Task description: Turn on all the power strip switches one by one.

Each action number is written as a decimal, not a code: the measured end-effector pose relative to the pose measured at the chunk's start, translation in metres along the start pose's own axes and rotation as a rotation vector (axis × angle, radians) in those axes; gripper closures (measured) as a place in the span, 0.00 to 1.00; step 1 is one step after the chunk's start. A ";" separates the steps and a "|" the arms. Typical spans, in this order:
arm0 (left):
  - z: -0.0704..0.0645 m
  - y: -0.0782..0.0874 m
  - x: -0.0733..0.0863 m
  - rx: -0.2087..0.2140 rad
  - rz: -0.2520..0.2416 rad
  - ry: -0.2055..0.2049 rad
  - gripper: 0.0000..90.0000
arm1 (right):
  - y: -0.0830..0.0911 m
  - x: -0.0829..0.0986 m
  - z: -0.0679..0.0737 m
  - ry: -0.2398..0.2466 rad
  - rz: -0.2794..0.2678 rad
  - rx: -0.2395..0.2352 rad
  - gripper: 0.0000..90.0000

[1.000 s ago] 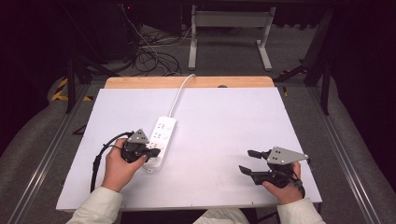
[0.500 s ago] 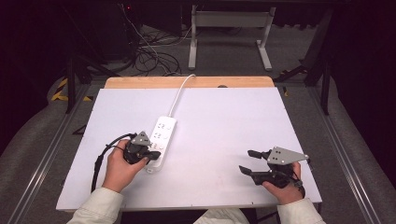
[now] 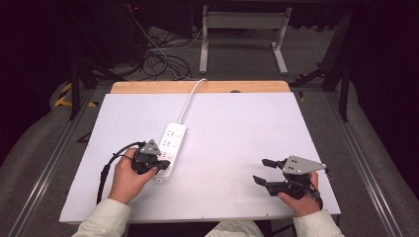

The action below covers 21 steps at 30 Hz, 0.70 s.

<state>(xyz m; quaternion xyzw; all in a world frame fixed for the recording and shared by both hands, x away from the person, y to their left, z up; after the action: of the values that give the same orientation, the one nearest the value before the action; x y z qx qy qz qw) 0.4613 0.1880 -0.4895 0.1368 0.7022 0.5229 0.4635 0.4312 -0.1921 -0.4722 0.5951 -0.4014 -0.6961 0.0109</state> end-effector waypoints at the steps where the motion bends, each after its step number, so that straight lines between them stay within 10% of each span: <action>1: 0.000 0.000 0.000 -0.003 0.000 -0.005 1.00 | 0.000 0.000 0.000 0.000 0.000 0.000 0.39; 21: -0.002 -0.002 0.002 -0.010 -0.002 0.026 1.00 | 0.000 0.000 0.001 0.003 0.002 0.002 0.39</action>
<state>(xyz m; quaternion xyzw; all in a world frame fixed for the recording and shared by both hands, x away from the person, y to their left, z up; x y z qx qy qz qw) 0.4596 0.1873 -0.4924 0.1269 0.7056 0.5277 0.4555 0.4308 -0.1915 -0.4723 0.5959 -0.4027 -0.6946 0.0115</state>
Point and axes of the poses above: each handheld gripper's, and its own axes: y roughly backward along the jaws, x roughly out of its underside, z roughly to its left, the point moved 5 cm from there along -y, roughly forward along the jaws, and after that the axes turned 8 degrees about z, right-handed, at the moved point
